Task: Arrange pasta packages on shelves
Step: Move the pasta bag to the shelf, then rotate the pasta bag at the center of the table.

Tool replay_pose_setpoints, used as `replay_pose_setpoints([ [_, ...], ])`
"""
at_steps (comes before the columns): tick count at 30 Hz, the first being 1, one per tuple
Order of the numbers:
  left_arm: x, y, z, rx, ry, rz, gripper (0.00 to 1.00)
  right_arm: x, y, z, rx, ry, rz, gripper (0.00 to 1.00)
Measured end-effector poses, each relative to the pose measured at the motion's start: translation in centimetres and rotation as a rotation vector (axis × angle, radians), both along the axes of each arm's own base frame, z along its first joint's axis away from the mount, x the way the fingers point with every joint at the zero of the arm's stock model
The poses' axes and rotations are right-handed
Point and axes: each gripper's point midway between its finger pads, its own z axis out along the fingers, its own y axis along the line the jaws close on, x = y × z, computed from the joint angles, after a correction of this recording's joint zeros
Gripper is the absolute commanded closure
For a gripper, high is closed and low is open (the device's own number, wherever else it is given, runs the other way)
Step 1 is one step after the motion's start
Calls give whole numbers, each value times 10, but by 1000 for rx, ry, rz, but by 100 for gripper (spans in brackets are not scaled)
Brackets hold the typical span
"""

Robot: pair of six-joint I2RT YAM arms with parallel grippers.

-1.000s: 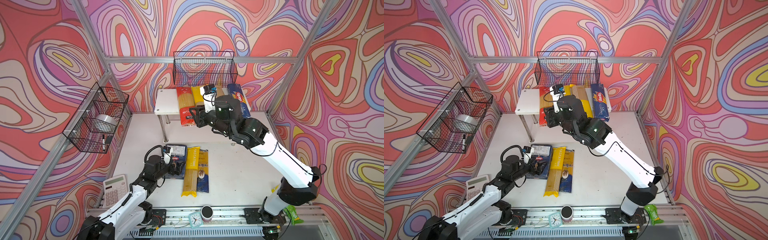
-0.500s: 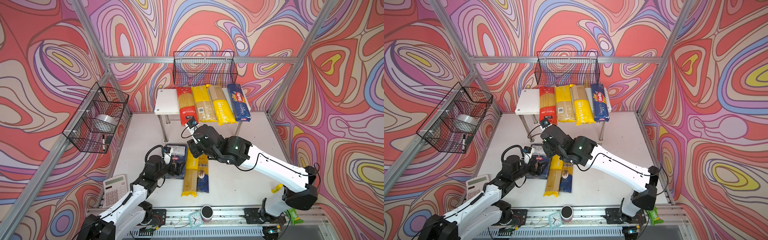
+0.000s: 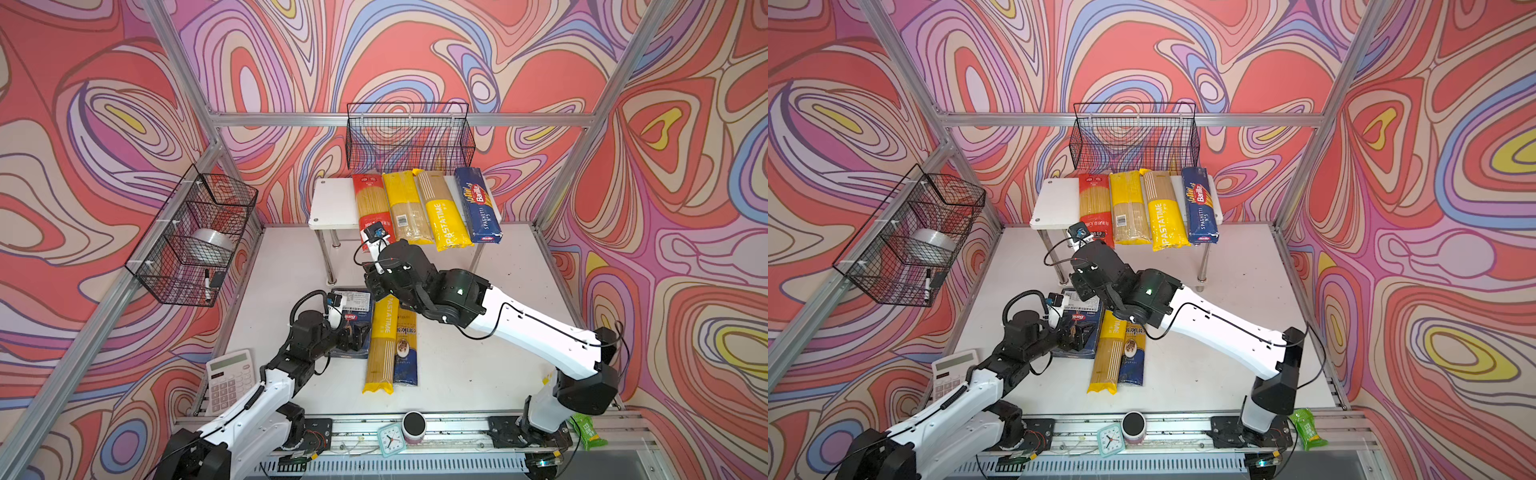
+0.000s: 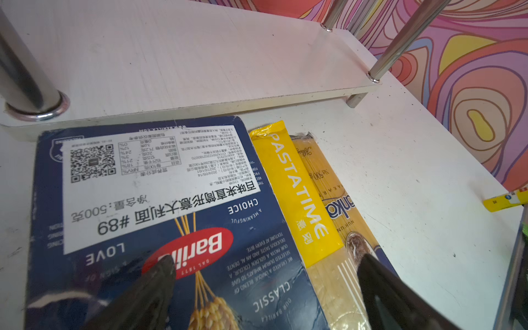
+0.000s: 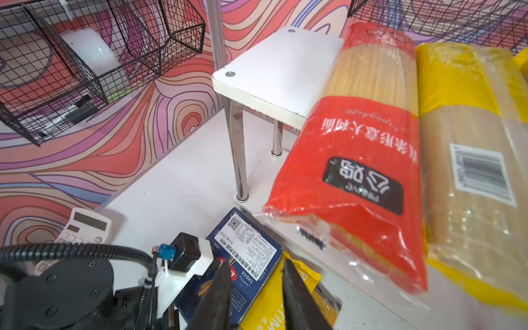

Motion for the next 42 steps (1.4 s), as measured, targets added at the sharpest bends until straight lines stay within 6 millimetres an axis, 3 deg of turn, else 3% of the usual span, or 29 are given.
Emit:
replay_pose_setpoints([
  [12,0,0,-2,3,9,0,0,36,-6,-5,19,21,-20,67],
  [21,0,0,-3,6,11,-1,0,56,24,-21,-7,50,18,64],
  [27,0,0,-4,7,11,0,0,49,31,-25,-9,83,66,59],
  [31,0,1,-4,9,11,3,0,27,21,-27,-15,101,88,57],
  [37,0,2,-3,10,7,7,0,-51,-1,-19,-8,98,143,55],
  [40,-1,3,1,8,-2,10,0,-88,-18,-33,-3,123,158,54],
  [42,-3,3,3,6,-6,9,0,-99,-34,-52,-8,151,138,54],
])
